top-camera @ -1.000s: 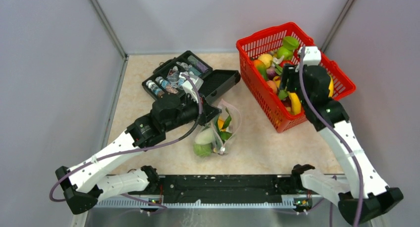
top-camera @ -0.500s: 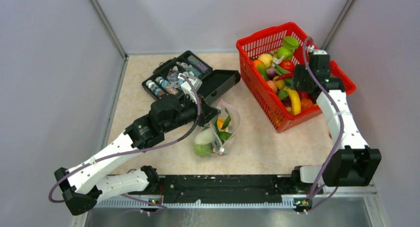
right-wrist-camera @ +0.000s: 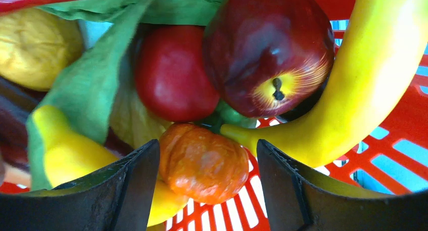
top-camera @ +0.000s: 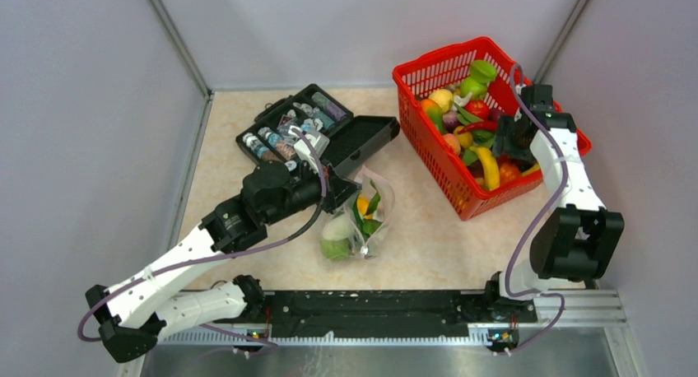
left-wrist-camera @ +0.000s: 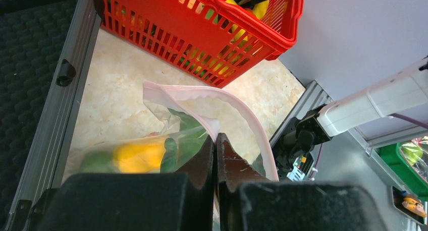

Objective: Place the food in the zip-top bag and seal the zipper
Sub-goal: Pick up the fake vegetable from the bin.

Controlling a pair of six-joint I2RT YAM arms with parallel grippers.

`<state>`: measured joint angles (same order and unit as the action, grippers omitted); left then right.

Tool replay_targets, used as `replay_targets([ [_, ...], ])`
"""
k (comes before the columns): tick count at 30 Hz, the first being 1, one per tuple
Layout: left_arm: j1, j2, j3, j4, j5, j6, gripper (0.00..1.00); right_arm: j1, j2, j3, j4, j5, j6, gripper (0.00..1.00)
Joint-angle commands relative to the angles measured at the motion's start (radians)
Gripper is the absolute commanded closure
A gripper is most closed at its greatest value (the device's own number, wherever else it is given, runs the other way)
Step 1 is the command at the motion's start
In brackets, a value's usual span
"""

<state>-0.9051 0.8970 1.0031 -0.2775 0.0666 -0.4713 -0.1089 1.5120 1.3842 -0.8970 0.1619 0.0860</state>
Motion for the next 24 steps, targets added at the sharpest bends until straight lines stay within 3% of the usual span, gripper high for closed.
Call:
replay_targets([
  [1, -0.002, -0.023, 0.000, 0.030, 0.014, 0.048, 1.00, -0.039, 0.053, 0.079, -0.075, -0.057, -0.030, 0.31],
  [11, -0.002, -0.056, -0.012, 0.027, -0.023, 0.081, 1.00, -0.011, 0.178, 0.109, -0.212, -0.159, -0.052, 0.24],
  [14, -0.002, -0.059, -0.016, 0.028, -0.050, 0.082, 1.00, 0.015, 0.163, 0.122, -0.217, -0.204, -0.055, 0.37],
  [16, -0.002, -0.059, -0.018, 0.034, -0.053, 0.087, 1.00, 0.021, 0.161, 0.138, -0.225, -0.232, -0.046, 0.58],
  [21, -0.002, -0.062, -0.010, 0.018, -0.057, 0.094, 1.00, 0.032, 0.111, 0.138, -0.199, -0.254, -0.027, 0.70],
  [23, -0.002, -0.069, -0.016, 0.018, -0.058, 0.093, 1.00, 0.032, 0.084, 0.138, -0.177, -0.269, -0.017, 0.82],
  [24, -0.002, -0.071, -0.017, 0.017, -0.086, 0.091, 1.00, 0.032, 0.068, 0.136, -0.160, -0.281, -0.012, 0.83],
])
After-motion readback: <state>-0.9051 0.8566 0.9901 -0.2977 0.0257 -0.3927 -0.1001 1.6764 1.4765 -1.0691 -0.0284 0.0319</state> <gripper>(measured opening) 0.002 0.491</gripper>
